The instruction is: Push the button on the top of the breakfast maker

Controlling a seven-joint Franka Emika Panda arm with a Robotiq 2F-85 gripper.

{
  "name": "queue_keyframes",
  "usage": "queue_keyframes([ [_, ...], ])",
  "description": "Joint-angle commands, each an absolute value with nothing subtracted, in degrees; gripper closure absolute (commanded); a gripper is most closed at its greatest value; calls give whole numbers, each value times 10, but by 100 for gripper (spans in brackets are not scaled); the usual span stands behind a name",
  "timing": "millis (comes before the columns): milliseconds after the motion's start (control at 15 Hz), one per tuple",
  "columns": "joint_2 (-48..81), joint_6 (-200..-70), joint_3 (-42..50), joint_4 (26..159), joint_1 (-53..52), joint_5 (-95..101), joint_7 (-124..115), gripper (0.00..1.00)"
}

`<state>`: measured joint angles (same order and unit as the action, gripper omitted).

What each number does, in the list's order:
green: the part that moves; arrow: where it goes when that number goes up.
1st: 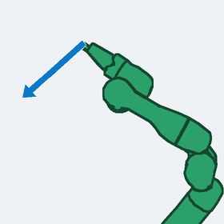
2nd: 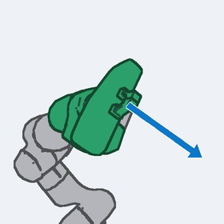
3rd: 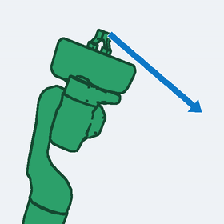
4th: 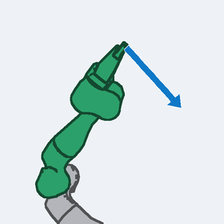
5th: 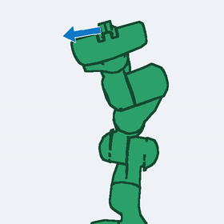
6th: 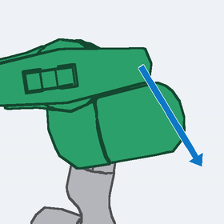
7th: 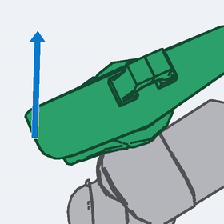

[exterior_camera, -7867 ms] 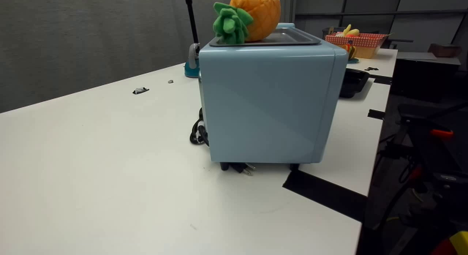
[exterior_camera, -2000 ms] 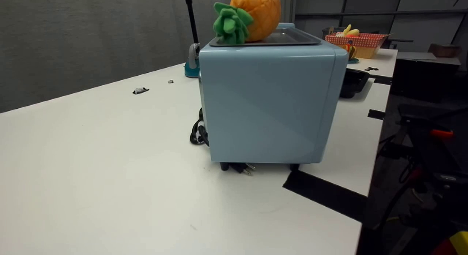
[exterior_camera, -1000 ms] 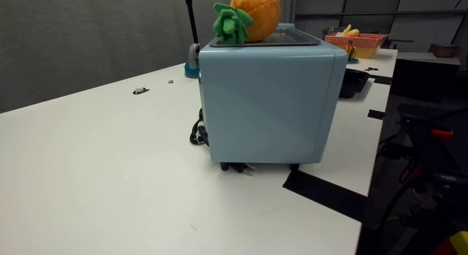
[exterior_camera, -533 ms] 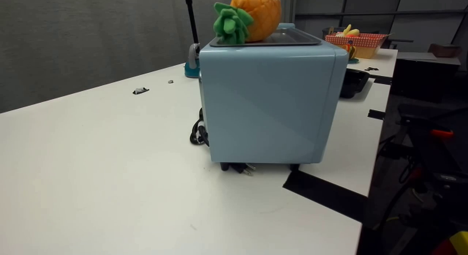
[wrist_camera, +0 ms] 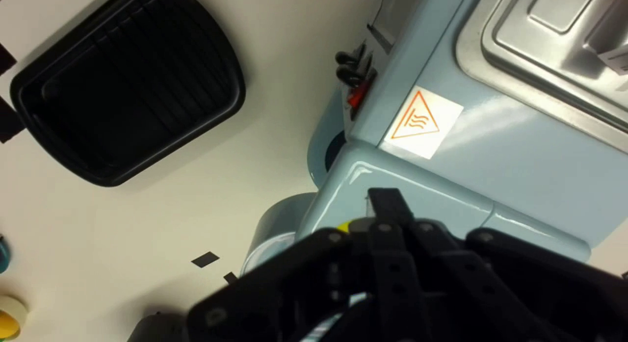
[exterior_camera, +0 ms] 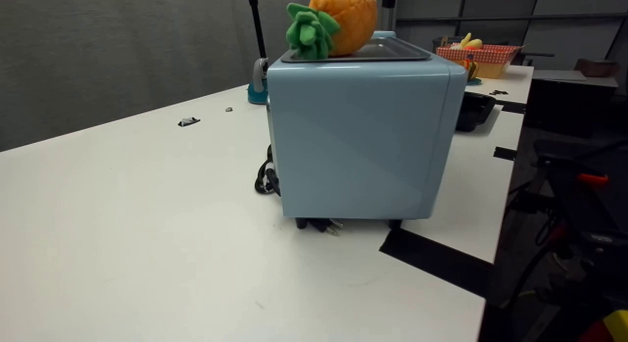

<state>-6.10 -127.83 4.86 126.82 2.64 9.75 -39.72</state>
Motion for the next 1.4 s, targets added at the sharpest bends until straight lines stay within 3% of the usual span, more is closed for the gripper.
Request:
queue_keyframes([
  [0, -192, -1339, 26, 1382, 44, 142, -418, 100],
  [200, -257, -1357, 6, 1432, 60, 139, -419, 100],
  [267, -274, -1361, 0, 1445, 65, 134, -416, 74],
  [400, -305, -1367, -13, 1469, 75, 133, -414, 66],
  [1000, -397, -1393, -55, 1528, 110, 129, -409, 0],
  [1333, -386, -1377, -66, 1509, 117, 117, -399, 0],
])
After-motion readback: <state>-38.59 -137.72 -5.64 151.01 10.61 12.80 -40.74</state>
